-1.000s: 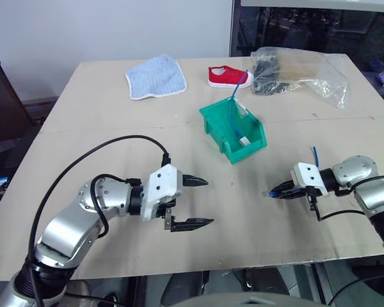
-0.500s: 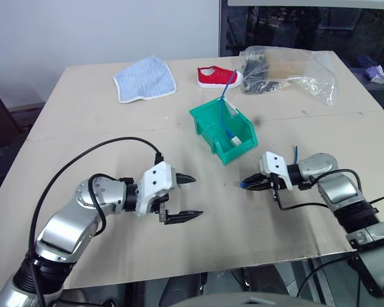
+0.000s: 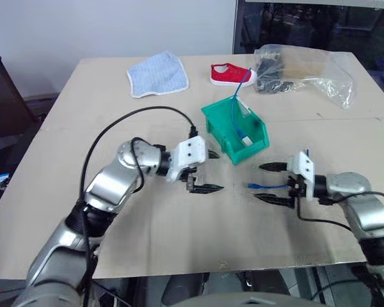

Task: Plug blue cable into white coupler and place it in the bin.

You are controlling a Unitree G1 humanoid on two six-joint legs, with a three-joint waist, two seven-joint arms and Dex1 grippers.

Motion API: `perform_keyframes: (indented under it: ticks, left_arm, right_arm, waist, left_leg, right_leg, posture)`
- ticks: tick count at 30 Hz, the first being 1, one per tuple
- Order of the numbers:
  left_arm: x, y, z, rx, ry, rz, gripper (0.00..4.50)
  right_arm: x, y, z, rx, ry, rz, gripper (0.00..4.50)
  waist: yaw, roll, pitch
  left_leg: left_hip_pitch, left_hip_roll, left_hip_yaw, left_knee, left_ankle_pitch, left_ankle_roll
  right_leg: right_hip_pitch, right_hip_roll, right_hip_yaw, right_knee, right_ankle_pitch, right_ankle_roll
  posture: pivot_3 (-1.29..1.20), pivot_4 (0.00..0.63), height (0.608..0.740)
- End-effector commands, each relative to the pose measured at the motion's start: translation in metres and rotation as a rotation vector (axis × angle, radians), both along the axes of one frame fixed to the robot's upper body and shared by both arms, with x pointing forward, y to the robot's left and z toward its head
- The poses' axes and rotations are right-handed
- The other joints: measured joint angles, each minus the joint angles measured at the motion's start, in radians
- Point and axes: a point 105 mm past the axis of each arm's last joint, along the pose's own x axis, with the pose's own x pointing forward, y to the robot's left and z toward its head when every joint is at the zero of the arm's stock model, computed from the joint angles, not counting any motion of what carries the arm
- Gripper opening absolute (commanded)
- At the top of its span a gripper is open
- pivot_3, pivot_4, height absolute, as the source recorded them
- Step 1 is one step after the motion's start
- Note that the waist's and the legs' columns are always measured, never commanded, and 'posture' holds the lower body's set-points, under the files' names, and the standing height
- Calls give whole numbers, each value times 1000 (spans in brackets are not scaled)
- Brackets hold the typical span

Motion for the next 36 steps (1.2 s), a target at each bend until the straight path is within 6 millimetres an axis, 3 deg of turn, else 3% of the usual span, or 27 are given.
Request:
perform_keyframes:
  ticks: [1,8,16,31,34,36]
  left_arm:
    - [1,-12,-7,38,22,-57,4500]
    - [9,-28,-29,83,91,-61,4500]
    - [11,-45,-45,75,98,-59,4500]
    - [13,-65,-65,76,45,-91,4500]
    - [11,-65,-69,79,47,-98,3680]
    - [11,-64,-71,86,39,-108,2760]
  right_arm:
    - [-13,-15,15,69,-56,-100,4361]
    - [-40,-40,-6,103,-26,-318,4361]
    - [-58,-51,-12,127,-4,-383,4361]
    - [-61,-52,-3,148,-16,-342,4361]
    - [-64,-52,-2,151,-5,-323,4500]
    - [-65,-52,-2,154,-2,-313,4500]
  waist:
    - [-1,0,0]
    - [-6,0,0]
    - [-2,0,0]
    - [-2,0,0]
    - [-1,0,0]
    - [-1,0,0]
  left_leg:
    - [0,0,0,0,0,0]
    - [3,0,1,1,-1,2]
    - [3,0,1,2,0,1]
    - [3,0,1,2,0,1]
    - [3,0,1,3,-2,4]
    - [3,0,1,3,-2,4]
  right_leg:
    - [0,0,0,0,0,0]
    - [2,2,1,2,0,0]
    - [2,2,1,2,0,0]
    - [3,1,1,2,0,0]
    - [4,1,1,2,0,0]
    - [4,1,1,2,0,0]
  posture:
    - [0,150,740]
    - [0,150,740]
    - [0,150,740]
    - [0,150,740]
    - [0,150,740]
    - [0,150,740]
